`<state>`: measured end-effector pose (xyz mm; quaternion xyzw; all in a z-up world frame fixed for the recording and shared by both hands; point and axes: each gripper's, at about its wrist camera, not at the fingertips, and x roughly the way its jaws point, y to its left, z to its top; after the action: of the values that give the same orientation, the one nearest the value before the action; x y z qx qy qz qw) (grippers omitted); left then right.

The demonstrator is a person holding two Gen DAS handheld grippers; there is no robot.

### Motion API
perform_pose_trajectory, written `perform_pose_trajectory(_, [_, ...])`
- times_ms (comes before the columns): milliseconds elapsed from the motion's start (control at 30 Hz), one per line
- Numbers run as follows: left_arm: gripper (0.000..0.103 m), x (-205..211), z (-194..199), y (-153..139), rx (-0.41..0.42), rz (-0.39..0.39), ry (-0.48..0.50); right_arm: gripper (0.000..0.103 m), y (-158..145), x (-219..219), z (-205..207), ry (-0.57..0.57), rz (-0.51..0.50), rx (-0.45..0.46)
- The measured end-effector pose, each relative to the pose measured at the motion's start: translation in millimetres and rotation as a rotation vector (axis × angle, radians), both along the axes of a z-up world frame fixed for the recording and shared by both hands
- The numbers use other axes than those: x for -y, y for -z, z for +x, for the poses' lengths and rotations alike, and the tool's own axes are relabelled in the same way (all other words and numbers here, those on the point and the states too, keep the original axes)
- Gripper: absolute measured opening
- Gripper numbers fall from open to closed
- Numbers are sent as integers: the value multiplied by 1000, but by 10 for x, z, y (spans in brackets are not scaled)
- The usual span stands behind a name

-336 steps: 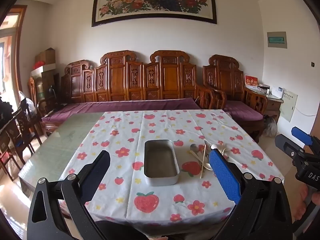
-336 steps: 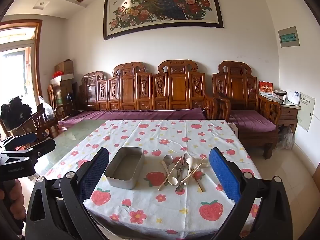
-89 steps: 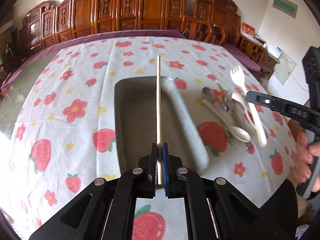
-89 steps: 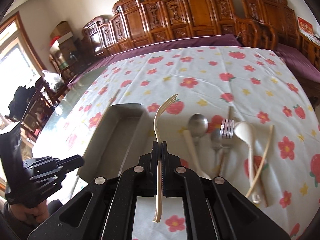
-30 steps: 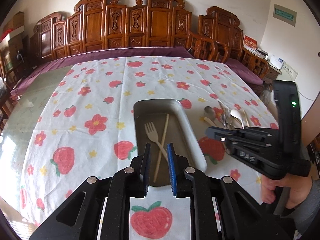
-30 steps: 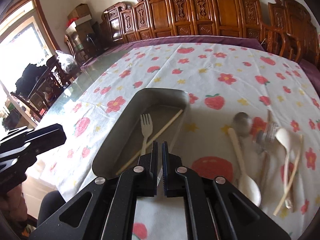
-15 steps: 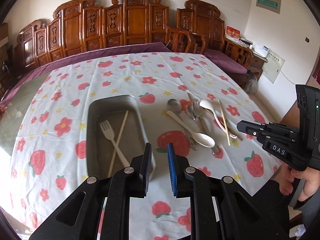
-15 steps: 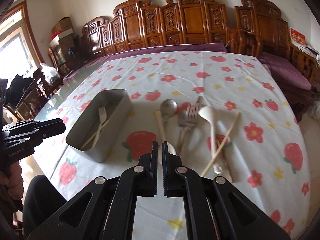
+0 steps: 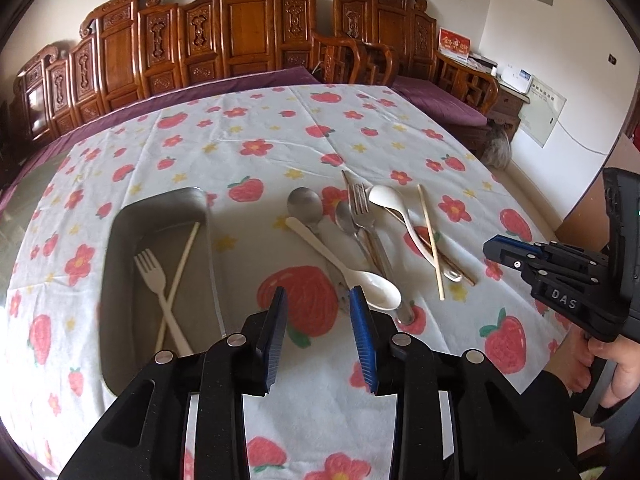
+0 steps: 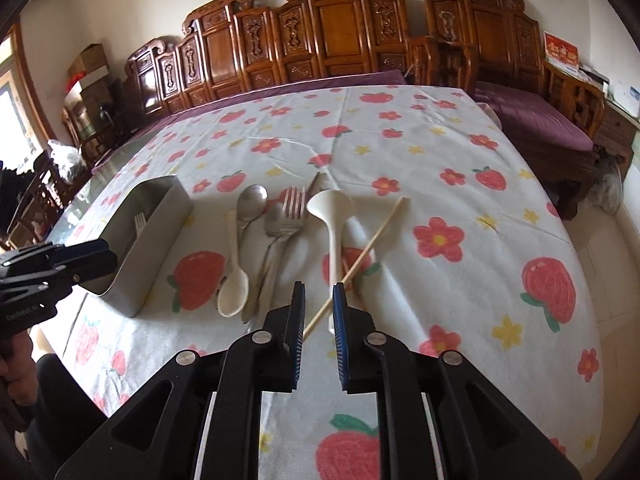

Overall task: Organize utensils
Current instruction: 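Move the left tool back to the pile and grasp a white plastic knife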

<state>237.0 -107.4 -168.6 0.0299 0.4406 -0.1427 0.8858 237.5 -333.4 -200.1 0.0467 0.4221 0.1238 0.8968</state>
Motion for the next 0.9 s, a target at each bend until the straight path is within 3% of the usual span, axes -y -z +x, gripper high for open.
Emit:
perform_pose_trajectory(400, [31,389,496,516,-124,-2,-33,17,72,136,57,18,6,-20])
perform_pose_trajectory(800, [35,520,933,812,-190,61,-105,17,63,266,74,39,63,-32])
perform_pose_trajectory(900, [29,503,994,864,-207,58,-114,17,67,284,80,43,72,-37])
